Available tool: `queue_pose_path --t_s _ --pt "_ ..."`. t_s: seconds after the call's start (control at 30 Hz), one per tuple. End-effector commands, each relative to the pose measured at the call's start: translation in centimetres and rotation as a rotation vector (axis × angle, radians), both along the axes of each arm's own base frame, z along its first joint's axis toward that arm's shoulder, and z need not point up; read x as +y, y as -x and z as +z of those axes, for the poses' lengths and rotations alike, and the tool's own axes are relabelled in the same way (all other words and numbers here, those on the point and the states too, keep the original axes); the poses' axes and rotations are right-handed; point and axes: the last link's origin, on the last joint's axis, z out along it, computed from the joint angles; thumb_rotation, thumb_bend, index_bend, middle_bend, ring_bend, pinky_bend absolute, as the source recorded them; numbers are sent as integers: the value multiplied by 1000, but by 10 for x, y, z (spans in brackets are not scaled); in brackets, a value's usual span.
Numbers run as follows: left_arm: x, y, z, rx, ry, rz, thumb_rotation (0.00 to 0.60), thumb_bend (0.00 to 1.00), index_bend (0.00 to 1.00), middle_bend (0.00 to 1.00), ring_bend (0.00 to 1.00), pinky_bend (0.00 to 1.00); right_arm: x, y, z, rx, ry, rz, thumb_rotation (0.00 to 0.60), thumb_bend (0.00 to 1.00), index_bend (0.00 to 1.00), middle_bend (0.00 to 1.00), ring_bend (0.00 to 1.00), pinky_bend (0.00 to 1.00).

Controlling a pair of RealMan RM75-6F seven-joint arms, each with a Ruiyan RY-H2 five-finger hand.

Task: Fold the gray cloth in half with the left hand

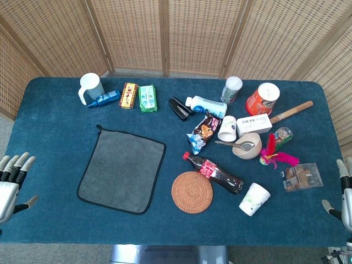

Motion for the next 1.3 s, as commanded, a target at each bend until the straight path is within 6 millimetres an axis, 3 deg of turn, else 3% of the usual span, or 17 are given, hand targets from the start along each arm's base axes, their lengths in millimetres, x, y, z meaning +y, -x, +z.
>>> queue_pose_path --t_s 0.03,0.27,0.43,0.8,1.07,1.3 --pt "0 0 -1 0 0 -2 600 136 0 0 0 0 0 0 0 -4 -1 1 600 0 0 0 0 0" --pt "1 1 -4 -15 17 11 600 136 0 0 0 0 3 -1 2 -14 -1 2 600 0 0 0 0 0" --pt "17 -4 -8 -49 44 6 600 135 35 0 0 0 4 -3 5 -26 14 5 600 0 0 0 0 0" --pt "113 -40 -29 -28 132 -119 600 134 94 0 0 0 0 -6 5 -43 8 22 600 0 0 0 0 0" --pt "180 -84 -66 55 247 -185 600 134 112 0 0 0 -4 -8 5 -58 2 31 600 0 0 0 0 0" --pt "219 -120 -102 101 335 -207 600 134 142 0 0 0 -5 -5 6 -70 -1 19 600 0 0 0 0 0"
